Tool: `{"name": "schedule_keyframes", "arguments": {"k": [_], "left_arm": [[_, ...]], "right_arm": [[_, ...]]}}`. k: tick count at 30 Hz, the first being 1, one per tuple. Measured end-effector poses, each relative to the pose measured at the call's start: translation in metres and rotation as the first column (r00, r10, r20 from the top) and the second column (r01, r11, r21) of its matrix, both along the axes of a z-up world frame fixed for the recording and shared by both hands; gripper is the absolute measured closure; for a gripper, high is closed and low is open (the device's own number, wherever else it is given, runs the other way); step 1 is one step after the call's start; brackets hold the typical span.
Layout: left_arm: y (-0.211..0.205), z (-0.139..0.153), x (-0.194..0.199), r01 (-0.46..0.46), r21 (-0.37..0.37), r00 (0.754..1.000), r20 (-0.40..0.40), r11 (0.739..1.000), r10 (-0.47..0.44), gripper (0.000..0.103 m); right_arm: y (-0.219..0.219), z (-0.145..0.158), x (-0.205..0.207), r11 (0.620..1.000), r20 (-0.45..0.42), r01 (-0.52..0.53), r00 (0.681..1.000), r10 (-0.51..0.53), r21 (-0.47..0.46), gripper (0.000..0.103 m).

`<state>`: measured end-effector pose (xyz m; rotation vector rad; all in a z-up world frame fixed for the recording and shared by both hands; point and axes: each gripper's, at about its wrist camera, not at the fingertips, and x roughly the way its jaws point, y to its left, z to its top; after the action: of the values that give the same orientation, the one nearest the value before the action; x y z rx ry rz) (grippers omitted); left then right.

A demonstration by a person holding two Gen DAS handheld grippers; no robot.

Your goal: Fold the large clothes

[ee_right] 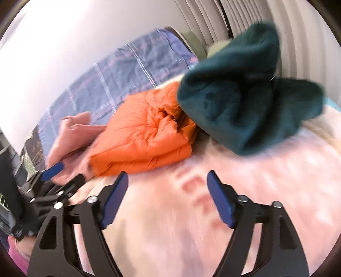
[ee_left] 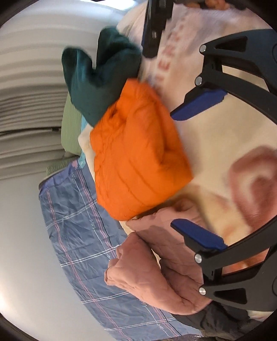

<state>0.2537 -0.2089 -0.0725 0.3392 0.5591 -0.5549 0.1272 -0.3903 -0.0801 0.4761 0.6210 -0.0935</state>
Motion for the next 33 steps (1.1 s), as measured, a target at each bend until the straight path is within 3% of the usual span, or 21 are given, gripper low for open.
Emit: {"name": "schedule_keyframes", "arguments": {"k": [3, 6, 8, 11, 16, 19, 24, 29, 33], "left_arm": [[0.008, 0.010, -0.038, 0.026, -0.042, 1.000, 0.004, 0.999, -0.026, 0.004], [0.018, 0.022, -0.076, 0.041, -0.084, 0.999, 0.018, 0.996, -0.040, 0.002], [0.029, 0.034, -0.106, 0.037, -0.124, 0.999, 0.033, 0.992, -0.033, 0.002], [0.045, 0.049, -0.138, 0.027, -0.165, 0.999, 0.040, 0.986, -0.021, 0.002], [0.065, 0.070, -0.189, -0.042, -0.144, 0.990, 0.130, 0.989, 0.061, 0.002], [0.082, 0.082, -0.221, -0.082, -0.166, 0.979, 0.170, 0.983, 0.110, 0.002], [0.100, 0.092, -0.255, -0.156, -0.139, 0.956, 0.228, 0.978, 0.185, 0.002], [0.115, 0.094, -0.277, -0.207, -0.129, 0.949, 0.216, 0.970, 0.232, 0.002], [0.127, 0.090, -0.286, -0.239, -0.140, 0.948, 0.179, 0.961, 0.262, 0.002]], "right_arm": [[0.018, 0.025, -0.051, 0.990, 0.046, 0.014, 0.999, -0.007, -0.142, 0.023], [0.032, 0.044, -0.088, 0.962, 0.102, 0.058, 0.994, -0.032, -0.266, 0.014], [0.044, 0.056, -0.114, 0.934, 0.145, 0.131, 0.986, -0.086, -0.331, 0.003], [0.047, 0.066, -0.141, 0.895, 0.223, 0.207, 0.967, -0.125, -0.395, 0.001], [0.058, 0.080, -0.180, 0.912, 0.257, 0.191, 0.961, -0.099, -0.364, 0.001], [0.074, 0.084, -0.191, 0.909, 0.273, 0.191, 0.958, -0.090, -0.371, 0.001], [0.093, 0.090, -0.210, 0.915, 0.304, 0.168, 0.951, -0.053, -0.368, 0.001], [0.104, 0.086, -0.220, 0.910, 0.308, 0.155, 0.951, -0.033, -0.383, 0.001], [0.109, 0.082, -0.224, 0.931, 0.280, 0.093, 0.960, 0.010, -0.352, 0.001]]}}
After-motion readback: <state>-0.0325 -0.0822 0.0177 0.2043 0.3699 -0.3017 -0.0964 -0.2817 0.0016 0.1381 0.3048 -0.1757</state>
